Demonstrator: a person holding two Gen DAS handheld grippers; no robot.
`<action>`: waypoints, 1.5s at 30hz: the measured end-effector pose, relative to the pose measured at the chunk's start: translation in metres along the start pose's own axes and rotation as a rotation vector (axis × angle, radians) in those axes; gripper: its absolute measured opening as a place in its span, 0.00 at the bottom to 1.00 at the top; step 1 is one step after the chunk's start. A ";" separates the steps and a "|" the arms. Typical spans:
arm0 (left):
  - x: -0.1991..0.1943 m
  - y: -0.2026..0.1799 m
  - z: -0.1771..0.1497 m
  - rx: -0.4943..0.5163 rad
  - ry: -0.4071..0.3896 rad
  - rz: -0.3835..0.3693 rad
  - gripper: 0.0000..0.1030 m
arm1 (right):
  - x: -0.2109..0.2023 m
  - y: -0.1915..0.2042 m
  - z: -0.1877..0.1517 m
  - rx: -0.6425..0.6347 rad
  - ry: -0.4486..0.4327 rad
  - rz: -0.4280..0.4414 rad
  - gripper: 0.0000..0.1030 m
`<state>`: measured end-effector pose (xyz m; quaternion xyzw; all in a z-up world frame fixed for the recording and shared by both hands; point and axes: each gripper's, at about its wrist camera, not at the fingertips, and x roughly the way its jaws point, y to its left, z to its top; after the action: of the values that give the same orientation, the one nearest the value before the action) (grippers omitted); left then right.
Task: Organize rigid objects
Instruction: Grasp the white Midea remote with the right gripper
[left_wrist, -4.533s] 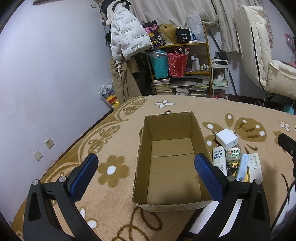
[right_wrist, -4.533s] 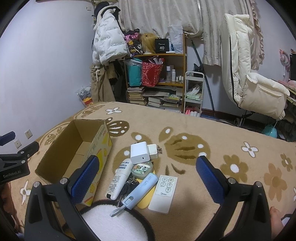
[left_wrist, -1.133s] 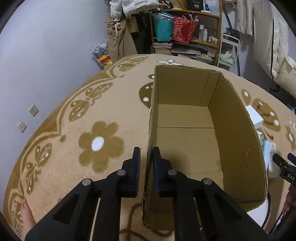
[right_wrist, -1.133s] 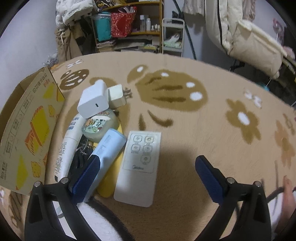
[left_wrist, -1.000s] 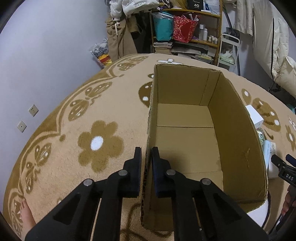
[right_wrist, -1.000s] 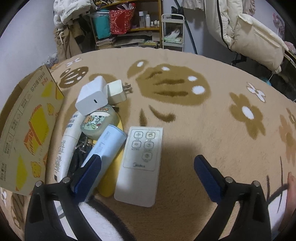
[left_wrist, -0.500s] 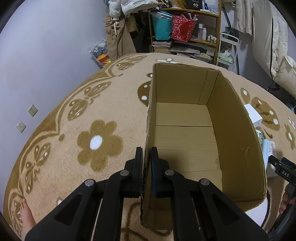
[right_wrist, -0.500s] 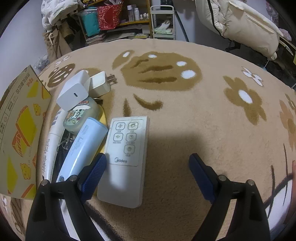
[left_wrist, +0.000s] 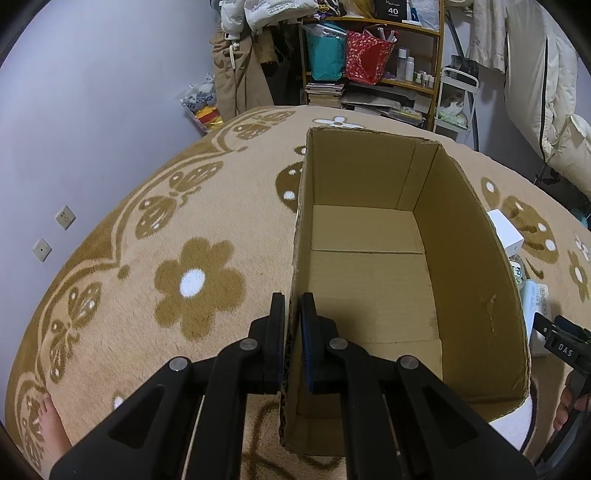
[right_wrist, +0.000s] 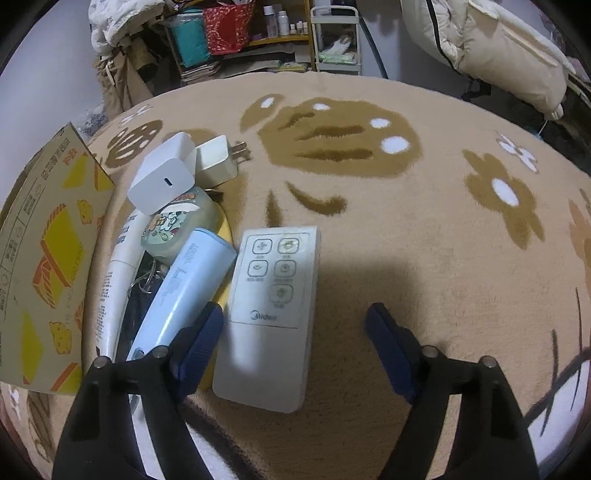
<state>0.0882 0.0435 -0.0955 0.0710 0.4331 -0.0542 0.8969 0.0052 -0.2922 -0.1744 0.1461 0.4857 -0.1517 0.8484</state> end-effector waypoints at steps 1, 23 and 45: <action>0.000 0.000 0.000 -0.002 0.000 -0.001 0.07 | 0.000 0.001 0.001 -0.008 -0.006 0.008 0.68; 0.002 0.001 0.000 -0.040 -0.010 0.003 0.08 | 0.005 0.006 -0.001 -0.008 0.002 -0.008 0.53; 0.000 0.002 0.001 -0.044 -0.007 -0.004 0.07 | -0.013 -0.032 0.002 0.236 -0.070 0.120 0.50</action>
<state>0.0896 0.0453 -0.0950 0.0501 0.4312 -0.0469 0.8996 -0.0124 -0.3206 -0.1659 0.2683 0.4249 -0.1619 0.8492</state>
